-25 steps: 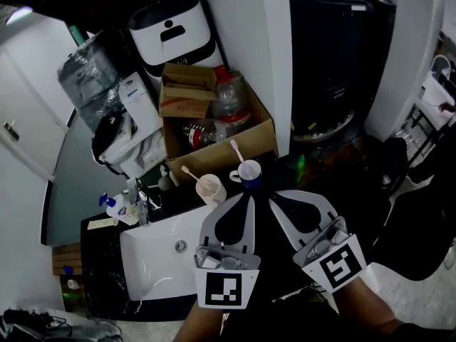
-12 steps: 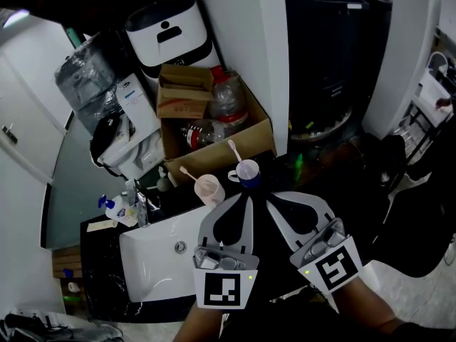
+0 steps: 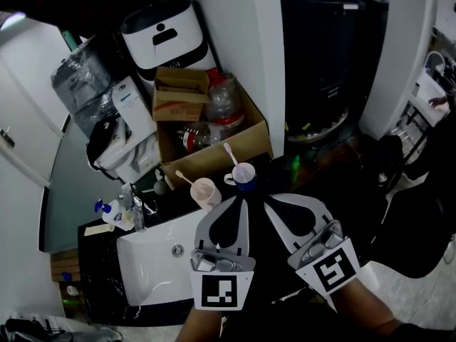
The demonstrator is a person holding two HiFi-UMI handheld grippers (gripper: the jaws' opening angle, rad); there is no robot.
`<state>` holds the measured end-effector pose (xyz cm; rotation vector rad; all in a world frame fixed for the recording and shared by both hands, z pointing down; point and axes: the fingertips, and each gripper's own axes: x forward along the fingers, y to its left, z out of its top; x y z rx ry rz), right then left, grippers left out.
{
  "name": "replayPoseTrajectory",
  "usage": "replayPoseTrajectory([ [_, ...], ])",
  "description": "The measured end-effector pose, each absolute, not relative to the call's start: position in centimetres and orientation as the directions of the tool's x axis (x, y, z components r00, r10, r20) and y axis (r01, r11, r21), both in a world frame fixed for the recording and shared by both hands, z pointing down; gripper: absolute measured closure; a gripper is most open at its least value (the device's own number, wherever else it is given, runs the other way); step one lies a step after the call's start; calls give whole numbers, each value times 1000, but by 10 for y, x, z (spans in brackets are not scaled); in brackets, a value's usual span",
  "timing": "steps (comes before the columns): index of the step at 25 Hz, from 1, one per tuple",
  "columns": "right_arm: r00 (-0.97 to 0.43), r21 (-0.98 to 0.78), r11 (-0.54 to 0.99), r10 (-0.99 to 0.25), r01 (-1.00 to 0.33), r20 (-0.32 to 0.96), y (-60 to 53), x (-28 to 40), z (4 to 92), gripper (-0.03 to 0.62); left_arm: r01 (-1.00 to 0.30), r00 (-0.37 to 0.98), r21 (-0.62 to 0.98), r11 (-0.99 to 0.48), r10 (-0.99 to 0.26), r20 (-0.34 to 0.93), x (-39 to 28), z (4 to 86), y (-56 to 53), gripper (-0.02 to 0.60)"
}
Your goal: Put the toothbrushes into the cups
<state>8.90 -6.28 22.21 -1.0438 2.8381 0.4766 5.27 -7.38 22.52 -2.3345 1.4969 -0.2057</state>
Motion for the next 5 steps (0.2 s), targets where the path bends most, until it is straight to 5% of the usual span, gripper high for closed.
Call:
replayPoseTrajectory([
  [5,-760,260,715,-623,-649,-185,-67,93,224,563,-839,427,-397,-371,-902,-59,54,227,-78,574],
])
